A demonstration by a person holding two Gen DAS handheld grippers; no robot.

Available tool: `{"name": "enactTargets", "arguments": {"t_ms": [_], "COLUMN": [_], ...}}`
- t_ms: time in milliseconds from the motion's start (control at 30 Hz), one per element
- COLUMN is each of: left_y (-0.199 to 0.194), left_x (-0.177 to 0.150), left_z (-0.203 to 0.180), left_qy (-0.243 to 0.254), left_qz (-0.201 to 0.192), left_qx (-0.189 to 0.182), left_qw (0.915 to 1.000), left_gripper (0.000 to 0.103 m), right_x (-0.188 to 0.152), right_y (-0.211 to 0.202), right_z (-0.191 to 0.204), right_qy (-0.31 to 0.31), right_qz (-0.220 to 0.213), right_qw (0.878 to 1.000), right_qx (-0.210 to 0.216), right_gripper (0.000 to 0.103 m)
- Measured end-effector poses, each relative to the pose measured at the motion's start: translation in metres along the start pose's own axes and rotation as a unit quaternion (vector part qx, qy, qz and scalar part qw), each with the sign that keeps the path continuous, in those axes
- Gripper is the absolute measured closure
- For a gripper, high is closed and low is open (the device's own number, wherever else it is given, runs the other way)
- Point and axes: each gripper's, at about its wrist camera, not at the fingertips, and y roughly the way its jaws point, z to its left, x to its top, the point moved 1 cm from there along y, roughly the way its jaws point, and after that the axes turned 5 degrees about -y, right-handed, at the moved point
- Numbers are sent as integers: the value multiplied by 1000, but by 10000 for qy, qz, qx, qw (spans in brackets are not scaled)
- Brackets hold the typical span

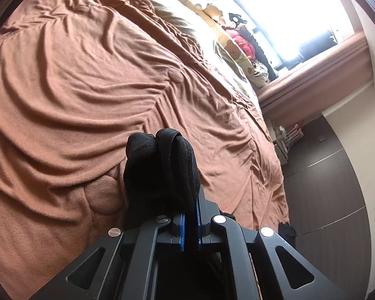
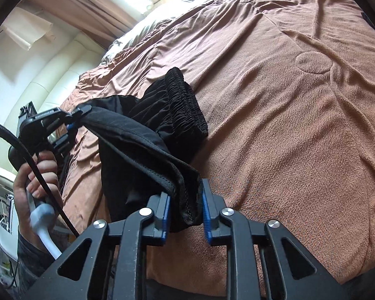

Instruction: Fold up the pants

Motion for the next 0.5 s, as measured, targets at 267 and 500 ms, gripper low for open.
{"name": "enactTargets", "arguments": {"t_ms": [267, 500], "left_y": [35, 73], "left_x": [3, -7], "left_z": [-46, -76], "left_qy": [534, 953], "left_qz": [284, 686], "left_qx": [-28, 167], "left_qw": [9982, 9929], "left_gripper": [96, 88], "right_x": [-5, -16], "right_y": [-8, -16], "right_z": [-9, -12], "right_qy": [153, 204], "right_qz": [-80, -60], "right_qw": [9997, 9997], "right_qx": [175, 110], "right_gripper": [97, 98]}}
